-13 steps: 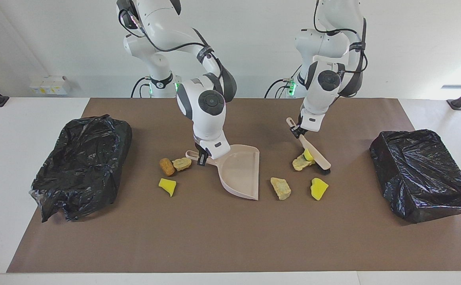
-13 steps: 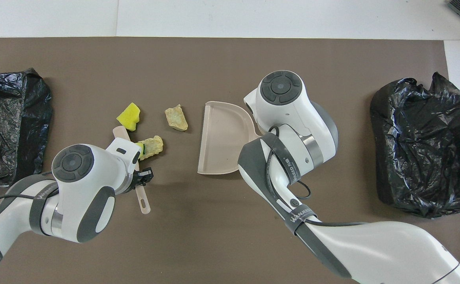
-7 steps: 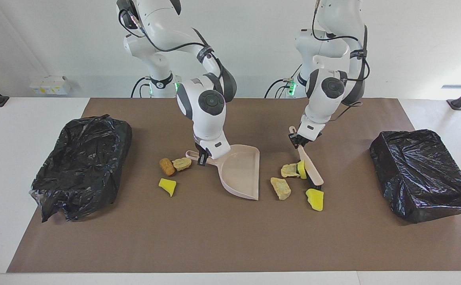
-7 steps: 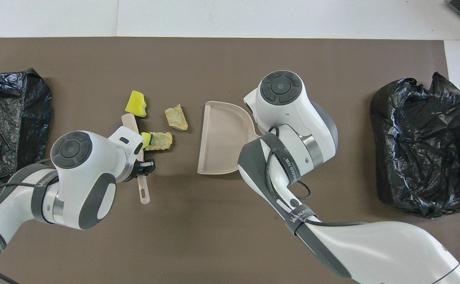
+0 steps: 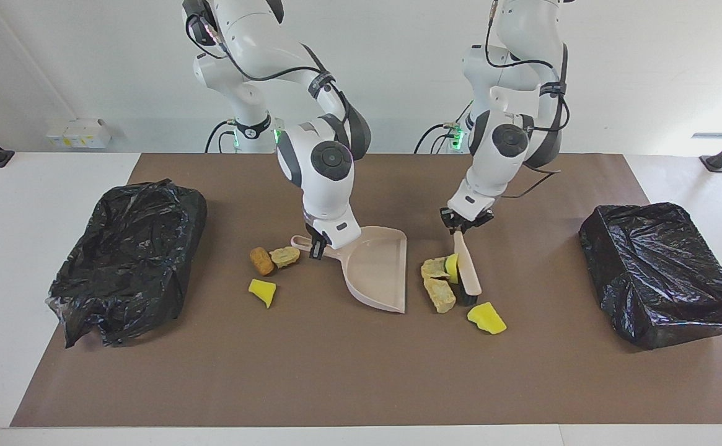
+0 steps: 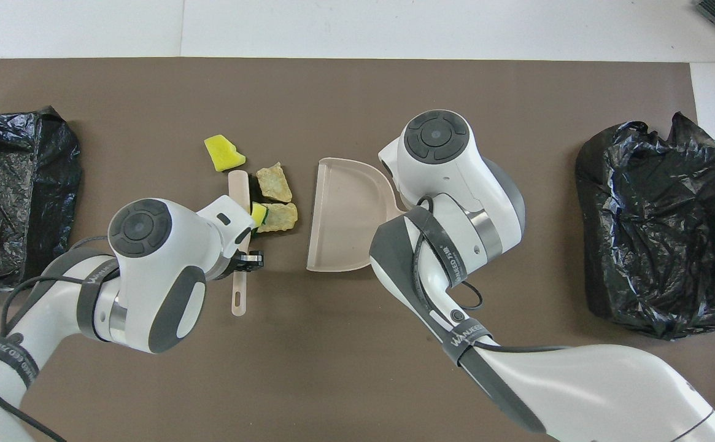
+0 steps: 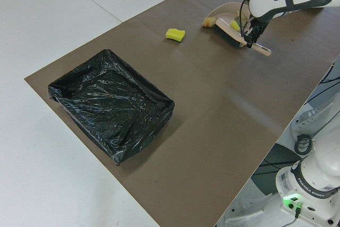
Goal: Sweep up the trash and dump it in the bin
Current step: 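Sweep the sponge and crust pieces into the dustpan with the left gripper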
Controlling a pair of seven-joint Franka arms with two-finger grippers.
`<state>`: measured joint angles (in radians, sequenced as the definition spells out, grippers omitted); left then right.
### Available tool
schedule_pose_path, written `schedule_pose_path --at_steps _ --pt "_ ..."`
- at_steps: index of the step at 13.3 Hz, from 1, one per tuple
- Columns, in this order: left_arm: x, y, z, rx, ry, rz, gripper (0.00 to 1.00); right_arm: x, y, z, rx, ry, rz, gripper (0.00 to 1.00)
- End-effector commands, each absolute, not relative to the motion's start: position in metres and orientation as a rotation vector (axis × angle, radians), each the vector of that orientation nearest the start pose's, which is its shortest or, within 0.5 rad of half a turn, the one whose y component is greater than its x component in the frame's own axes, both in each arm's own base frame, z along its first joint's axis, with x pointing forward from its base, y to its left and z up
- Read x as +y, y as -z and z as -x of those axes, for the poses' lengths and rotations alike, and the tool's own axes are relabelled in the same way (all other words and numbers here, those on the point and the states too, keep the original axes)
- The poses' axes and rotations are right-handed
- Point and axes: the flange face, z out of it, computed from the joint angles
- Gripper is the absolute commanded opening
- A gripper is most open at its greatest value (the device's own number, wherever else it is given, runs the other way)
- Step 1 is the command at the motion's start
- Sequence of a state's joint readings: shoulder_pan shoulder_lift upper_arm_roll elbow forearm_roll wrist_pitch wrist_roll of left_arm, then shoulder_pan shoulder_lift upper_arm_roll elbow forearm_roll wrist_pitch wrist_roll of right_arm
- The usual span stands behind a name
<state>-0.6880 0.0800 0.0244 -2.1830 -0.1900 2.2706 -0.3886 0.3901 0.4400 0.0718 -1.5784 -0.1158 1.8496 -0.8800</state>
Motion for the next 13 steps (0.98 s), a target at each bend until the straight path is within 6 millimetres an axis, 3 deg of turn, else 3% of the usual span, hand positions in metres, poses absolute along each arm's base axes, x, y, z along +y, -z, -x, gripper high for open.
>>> schedule_pose_path --at_steps 1,5,7,9,11,13 --pt "-0.364 -0.372 -0.426 0.129 -0.109 3.287 0.00 0.280 -0.372 -0.595 -2.013 -0.262 2.432 0.00" --pt "-0.353 -0.393 -0.431 0.102 -0.191 3.225 0.00 0.280 -0.372 -0.595 -2.013 -0.262 2.432 0.00" --pt "-0.344 -0.420 -0.444 0.143 -0.206 3.139 0.00 0.280 -0.371 -0.595 -2.012 -0.264 2.431 0.00" --pt "-0.303 -0.440 -0.483 0.066 -0.165 3.094 0.00 0.280 -0.371 -0.595 -2.011 -0.264 2.431 0.00" --pt "-0.275 -0.439 -0.521 -0.036 -0.176 3.093 0.00 0.280 -0.372 -0.595 -2.010 -0.257 2.434 0.00" --pt "-0.231 -0.437 -0.549 -0.081 -0.159 3.100 0.00 0.279 -0.369 -0.592 -1.996 -0.273 2.442 0.00"
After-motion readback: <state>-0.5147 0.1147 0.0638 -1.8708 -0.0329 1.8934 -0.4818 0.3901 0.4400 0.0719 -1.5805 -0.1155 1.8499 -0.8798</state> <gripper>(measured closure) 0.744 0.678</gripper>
